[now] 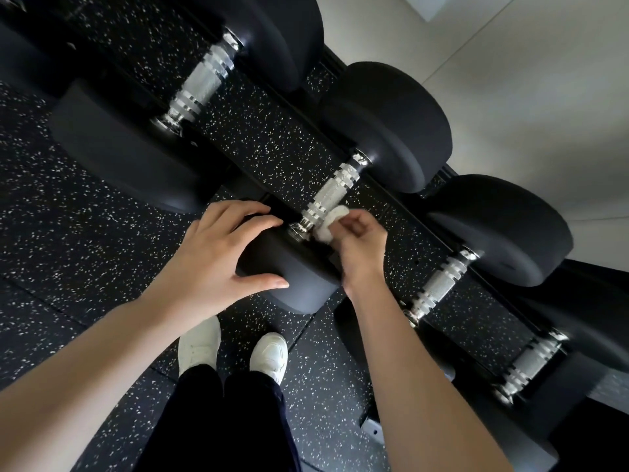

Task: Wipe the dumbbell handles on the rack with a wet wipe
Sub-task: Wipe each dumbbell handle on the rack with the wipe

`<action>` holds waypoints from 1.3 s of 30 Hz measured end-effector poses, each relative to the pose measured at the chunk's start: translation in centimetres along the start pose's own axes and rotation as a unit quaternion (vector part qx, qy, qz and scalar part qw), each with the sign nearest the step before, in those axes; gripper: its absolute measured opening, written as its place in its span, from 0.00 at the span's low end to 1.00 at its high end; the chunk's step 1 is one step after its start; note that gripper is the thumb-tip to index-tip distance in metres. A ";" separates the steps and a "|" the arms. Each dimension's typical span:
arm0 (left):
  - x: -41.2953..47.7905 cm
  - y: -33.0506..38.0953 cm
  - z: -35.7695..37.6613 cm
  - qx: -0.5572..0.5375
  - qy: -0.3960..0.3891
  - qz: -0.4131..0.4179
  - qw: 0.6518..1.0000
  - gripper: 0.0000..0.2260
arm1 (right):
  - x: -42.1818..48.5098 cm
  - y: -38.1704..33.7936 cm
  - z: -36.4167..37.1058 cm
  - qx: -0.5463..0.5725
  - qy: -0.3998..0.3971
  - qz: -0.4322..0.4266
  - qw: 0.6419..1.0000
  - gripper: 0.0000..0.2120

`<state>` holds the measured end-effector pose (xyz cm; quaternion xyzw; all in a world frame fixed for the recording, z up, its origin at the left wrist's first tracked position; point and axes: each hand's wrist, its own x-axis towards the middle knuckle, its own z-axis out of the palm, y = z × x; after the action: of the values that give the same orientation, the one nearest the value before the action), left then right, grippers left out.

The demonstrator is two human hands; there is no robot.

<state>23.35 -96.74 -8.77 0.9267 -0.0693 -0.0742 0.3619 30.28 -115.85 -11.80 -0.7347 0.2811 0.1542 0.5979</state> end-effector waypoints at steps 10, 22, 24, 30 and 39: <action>-0.1 -0.1 0.2 -0.006 0.000 -0.004 1.000 0.31 | 3.5 -3.5 0.6 0.295 0.014 0.026 0.955 0.14; -0.1 -0.1 0.2 -0.010 0.005 -0.006 1.000 0.31 | 0.2 0.0 -0.1 0.195 -0.089 0.065 0.975 0.12; -0.1 -0.1 0.2 -0.009 0.005 -0.007 1.000 0.32 | -0.1 0.1 -0.3 0.151 -0.096 0.067 0.981 0.12; -0.1 -0.2 0.3 -0.007 0.004 -0.005 1.000 0.31 | 0.3 -1.1 -0.2 0.167 -0.051 0.056 0.983 0.12; -0.1 -0.1 0.2 -0.020 0.003 -0.015 1.000 0.32 | -1.1 -0.5 -0.5 -0.028 -0.054 0.056 0.997 0.11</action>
<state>23.20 -96.77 -8.98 0.9205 -0.0530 -0.0783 0.3791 29.67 -116.04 -10.70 -0.7250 0.2848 0.2345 0.5816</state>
